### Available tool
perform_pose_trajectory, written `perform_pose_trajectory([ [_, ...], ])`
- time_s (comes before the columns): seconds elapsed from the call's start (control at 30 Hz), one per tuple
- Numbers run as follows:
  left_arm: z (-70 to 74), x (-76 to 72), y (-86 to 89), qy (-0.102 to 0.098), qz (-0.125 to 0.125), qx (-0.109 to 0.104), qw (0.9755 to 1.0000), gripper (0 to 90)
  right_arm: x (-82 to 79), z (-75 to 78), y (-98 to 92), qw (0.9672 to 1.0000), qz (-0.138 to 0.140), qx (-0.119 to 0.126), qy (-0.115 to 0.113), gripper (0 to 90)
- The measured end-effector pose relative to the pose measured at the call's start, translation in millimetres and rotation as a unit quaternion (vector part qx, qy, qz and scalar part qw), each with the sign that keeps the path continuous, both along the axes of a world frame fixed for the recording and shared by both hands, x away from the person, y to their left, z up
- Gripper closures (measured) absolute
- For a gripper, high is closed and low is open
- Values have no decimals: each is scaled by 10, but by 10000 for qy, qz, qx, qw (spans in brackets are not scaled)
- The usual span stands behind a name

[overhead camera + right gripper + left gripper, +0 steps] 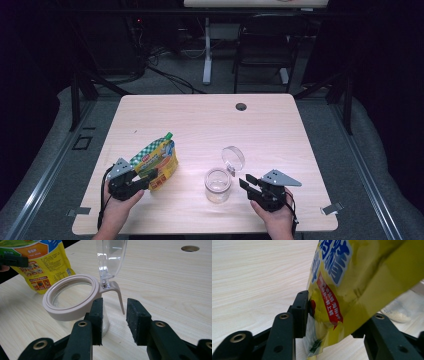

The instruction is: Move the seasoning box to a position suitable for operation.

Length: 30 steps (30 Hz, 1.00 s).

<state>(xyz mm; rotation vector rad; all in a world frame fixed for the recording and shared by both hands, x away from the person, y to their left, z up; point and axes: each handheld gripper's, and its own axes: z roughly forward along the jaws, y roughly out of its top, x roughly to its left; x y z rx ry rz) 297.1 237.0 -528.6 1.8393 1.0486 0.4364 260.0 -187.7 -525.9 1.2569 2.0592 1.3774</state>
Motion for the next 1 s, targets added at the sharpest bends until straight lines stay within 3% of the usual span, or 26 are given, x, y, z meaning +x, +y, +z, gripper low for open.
perform_pose_trajectory([
  [0.2, 17, -26, -27, -152, -41, 226, 9996, 689, -4, 0, -1, 10000, -19, 2, -1, 667],
  [0.6, 35, -54, -64, -273, -53, 435, 9987, 741, -5, -1, -8, 10000, -39, -26, -29, 668],
  [0.73, 47, -66, -46, -263, -206, 330, 9989, 751, -6, -3, -16, 10000, -51, -27, -23, 668],
  [0.87, 60, -131, -8, -288, -471, 381, 9978, 752, -9, -2, -25, 10000, -53, -39, -25, 668],
  [0.9, 68, -179, 26, -305, -649, 471, 9963, 752, -10, -2, -26, 10000, -47, -53, -15, 668],
  [1.0, 60, -229, 113, -275, -902, 464, 9945, 752, -11, -7, -25, 9999, -21, -98, -14, 668],
])
